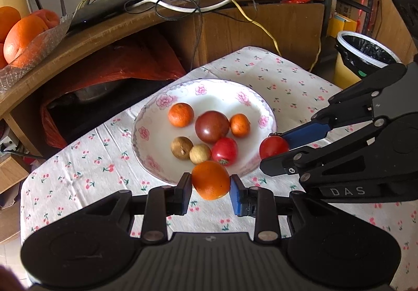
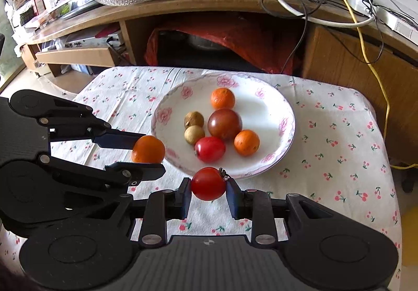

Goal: Organize fruits
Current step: 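Carry the orange tomato and small red tomato over the bowl, then lower both tomatoes into the bowl and open both tools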

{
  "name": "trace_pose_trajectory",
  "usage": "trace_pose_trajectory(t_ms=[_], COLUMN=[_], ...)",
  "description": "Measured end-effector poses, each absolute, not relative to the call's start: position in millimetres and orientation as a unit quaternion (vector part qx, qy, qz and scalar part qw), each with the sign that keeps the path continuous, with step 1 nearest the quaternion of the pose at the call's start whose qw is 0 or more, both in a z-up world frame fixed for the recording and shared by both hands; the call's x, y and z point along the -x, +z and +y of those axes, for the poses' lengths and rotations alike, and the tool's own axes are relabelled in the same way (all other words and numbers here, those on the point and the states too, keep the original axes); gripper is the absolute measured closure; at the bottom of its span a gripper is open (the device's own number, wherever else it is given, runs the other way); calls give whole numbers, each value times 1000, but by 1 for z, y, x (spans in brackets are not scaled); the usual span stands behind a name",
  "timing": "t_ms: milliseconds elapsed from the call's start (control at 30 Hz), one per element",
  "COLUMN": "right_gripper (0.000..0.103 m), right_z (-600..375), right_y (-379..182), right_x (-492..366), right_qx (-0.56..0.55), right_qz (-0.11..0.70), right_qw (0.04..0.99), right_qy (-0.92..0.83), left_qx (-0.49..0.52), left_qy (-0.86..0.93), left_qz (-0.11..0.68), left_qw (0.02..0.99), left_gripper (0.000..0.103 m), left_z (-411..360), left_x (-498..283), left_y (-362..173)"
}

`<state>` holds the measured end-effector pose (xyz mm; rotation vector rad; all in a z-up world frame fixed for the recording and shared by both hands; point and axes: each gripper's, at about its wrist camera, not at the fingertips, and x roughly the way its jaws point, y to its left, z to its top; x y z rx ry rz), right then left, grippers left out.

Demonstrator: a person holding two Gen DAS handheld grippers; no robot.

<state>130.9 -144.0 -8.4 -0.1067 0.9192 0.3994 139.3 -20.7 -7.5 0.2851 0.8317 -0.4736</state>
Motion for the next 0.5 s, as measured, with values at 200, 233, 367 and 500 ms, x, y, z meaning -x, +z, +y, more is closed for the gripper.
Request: trace_pose_trajectory(t_ms=[200,233,367,500], right_gripper=[78,77,77,77], right_z=[-144,-144,-145,-144], right_y=[-7,-8,-9,-9], right_x=[-140,-141,-144,-144], right_qx=[45,45,41,43], right_qz=[432,432,430,429], right_qw=[882,883,884,885], right_qy=[181,180,179,178], left_qx=[-134,-134,-135,-139], left_qy=[-213,-213,-211,-209], left_qz=[394,394,393,390], left_qw=[884,884,885,886], left_gripper=[64,64,65,66], left_z=[-22,-23,-23,-23], left_x=[-149,-150,-150,-149], left_y=[-9,-9,-10,-9])
